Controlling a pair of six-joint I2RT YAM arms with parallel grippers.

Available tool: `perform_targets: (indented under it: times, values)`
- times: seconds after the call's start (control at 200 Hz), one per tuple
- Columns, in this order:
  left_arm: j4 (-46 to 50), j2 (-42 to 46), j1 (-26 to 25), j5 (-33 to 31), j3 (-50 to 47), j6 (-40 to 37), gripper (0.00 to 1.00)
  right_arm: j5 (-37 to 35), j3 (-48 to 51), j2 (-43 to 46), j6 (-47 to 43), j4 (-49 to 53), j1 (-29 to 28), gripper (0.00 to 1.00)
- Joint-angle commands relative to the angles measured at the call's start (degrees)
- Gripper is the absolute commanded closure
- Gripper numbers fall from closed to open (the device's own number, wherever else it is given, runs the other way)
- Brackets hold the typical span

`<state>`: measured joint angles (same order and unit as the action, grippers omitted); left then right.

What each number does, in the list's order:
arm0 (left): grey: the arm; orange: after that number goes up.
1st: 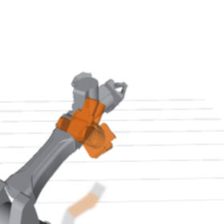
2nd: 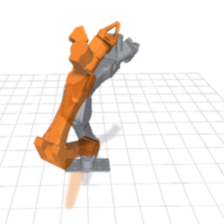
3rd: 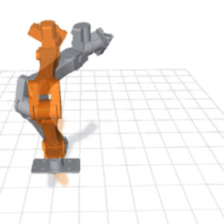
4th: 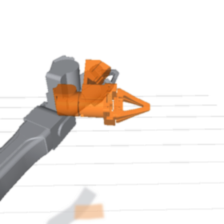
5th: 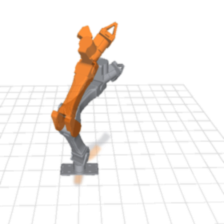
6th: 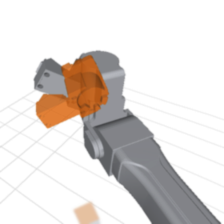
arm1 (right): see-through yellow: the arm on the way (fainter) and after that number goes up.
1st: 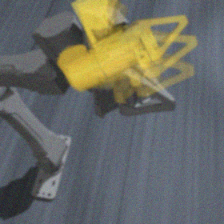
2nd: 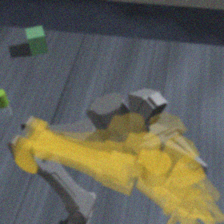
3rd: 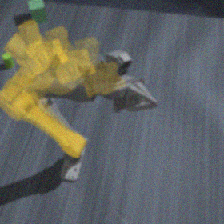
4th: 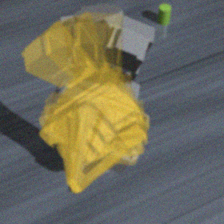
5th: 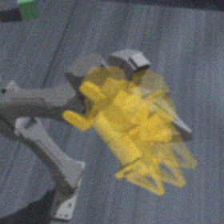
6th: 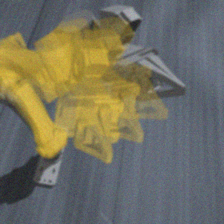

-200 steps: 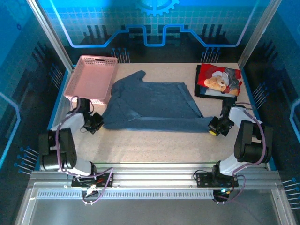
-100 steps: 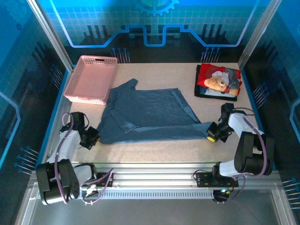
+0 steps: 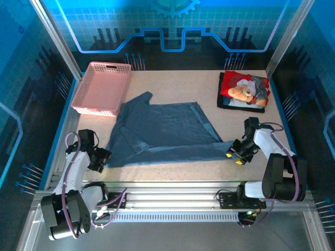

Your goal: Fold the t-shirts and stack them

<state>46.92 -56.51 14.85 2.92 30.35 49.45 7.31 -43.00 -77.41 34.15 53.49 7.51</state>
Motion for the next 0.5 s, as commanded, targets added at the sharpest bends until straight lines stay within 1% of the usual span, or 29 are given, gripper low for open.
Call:
perform_targets:
  times: [0.0,0.04,0.105,0.2,0.28,0.36,0.415,0.495]
  values:
    - [4.2,1.3,-2.7,-2.7,6.9,-1.3,0.39,1.8,-6.9,2.4,-0.3,4.0,-2.7,0.47]
    - [5.3,1.1,-4.4,-3.3,9.9,-1.7,0.37,1.4,-11.0,3.1,-0.9,4.9,-4.0,0.45]
    - [5.7,0.9,-8.5,-4.4,14.4,-2.0,0.35,2.2,-16.5,3.6,-3.1,4.4,-5.8,0.42]
    - [1.4,-0.3,-15.5,-3.8,19.1,-1.9,0.32,6.2,-23.9,1.0,-8.4,0.1,-7.9,0.41]
    - [-2.9,-4.7,-20.6,-0.7,21.7,-2.8,0.29,11.3,-31.0,-6.3,-13.7,-1.9,-9.0,0.43]
    - [-6.9,-9.6,-23.4,3.9,22.9,-4.1,0.29,14.7,-39.8,-15.4,-17.9,-1.1,-10.8,0.46]
    - [-10.2,-12.1,-24.5,7.5,22.7,-4.3,0.3,14.5,-45.5,-21.6,-20.3,-0.7,-12.6,0.46]
    - [-14.0,-14.4,-25.6,10.4,21.9,-4.3,0.3,14.4,-53.5,-29.9,-22.3,0.3,-14.6,0.48]
